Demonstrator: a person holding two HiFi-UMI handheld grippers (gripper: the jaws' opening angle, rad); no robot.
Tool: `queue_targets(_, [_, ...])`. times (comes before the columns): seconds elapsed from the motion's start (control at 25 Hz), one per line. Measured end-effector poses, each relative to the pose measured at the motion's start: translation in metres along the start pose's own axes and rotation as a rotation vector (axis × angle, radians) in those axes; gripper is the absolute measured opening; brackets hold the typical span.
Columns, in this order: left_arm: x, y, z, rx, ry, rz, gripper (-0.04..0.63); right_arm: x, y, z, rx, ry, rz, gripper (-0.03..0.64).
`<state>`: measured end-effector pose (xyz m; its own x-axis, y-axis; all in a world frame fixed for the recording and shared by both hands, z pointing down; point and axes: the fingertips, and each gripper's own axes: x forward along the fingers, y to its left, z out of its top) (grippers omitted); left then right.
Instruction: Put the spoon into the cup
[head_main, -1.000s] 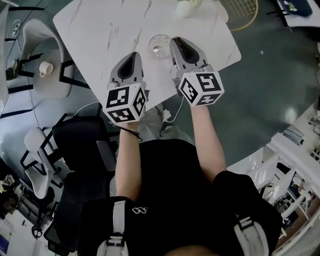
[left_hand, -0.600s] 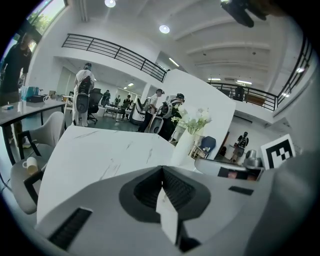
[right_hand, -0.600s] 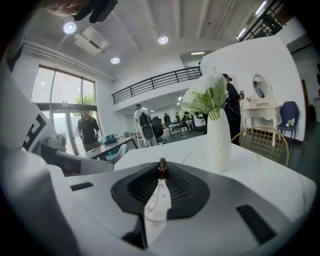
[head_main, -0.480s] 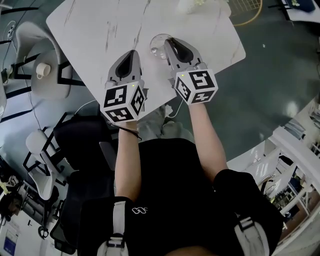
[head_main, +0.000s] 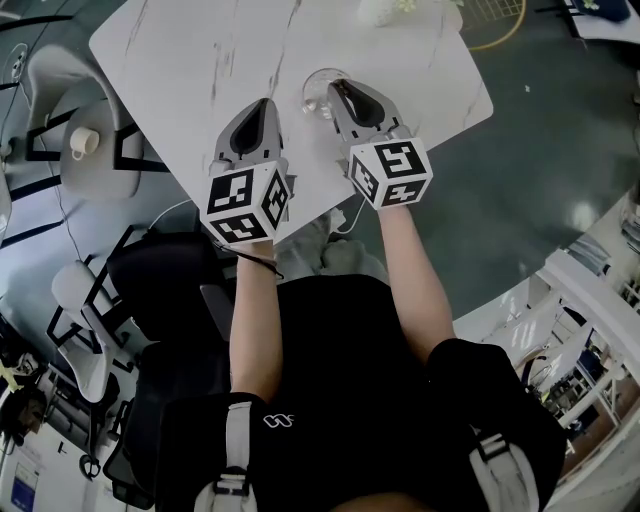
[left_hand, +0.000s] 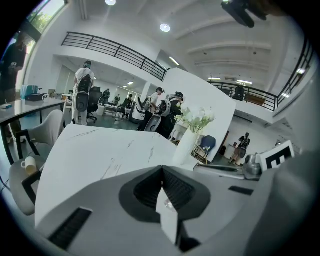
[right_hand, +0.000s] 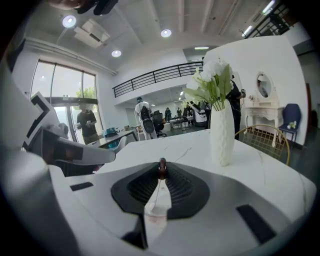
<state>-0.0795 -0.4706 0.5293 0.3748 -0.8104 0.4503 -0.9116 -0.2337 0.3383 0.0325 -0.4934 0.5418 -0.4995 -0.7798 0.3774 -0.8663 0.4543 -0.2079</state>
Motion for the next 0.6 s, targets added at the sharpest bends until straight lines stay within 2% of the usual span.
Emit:
queue_targets(0.24, [0.005, -0.002, 0.009, 0.004, -0.012, -0.015, 0.015, -0.003, -0.016, -0.01, -0.116, 0.079, -0.06, 0.073])
queue_targets(0.32, [0.007, -0.003, 0.011, 0.002, -0.015, -0.023, 0.015, -0.003, -0.018, -0.013, -0.142, 0.1, -0.06, 0.12])
queue_targets(0.4, [0.009, -0.005, 0.012, 0.0, -0.016, -0.029, 0.015, -0.002, -0.018, -0.017, -0.149, 0.118, -0.055, 0.156])
queue_targets(0.6, [0.01, -0.013, 0.016, 0.004, -0.027, -0.043, 0.015, -0.004, -0.027, -0.024, -0.129, 0.149, -0.07, 0.177])
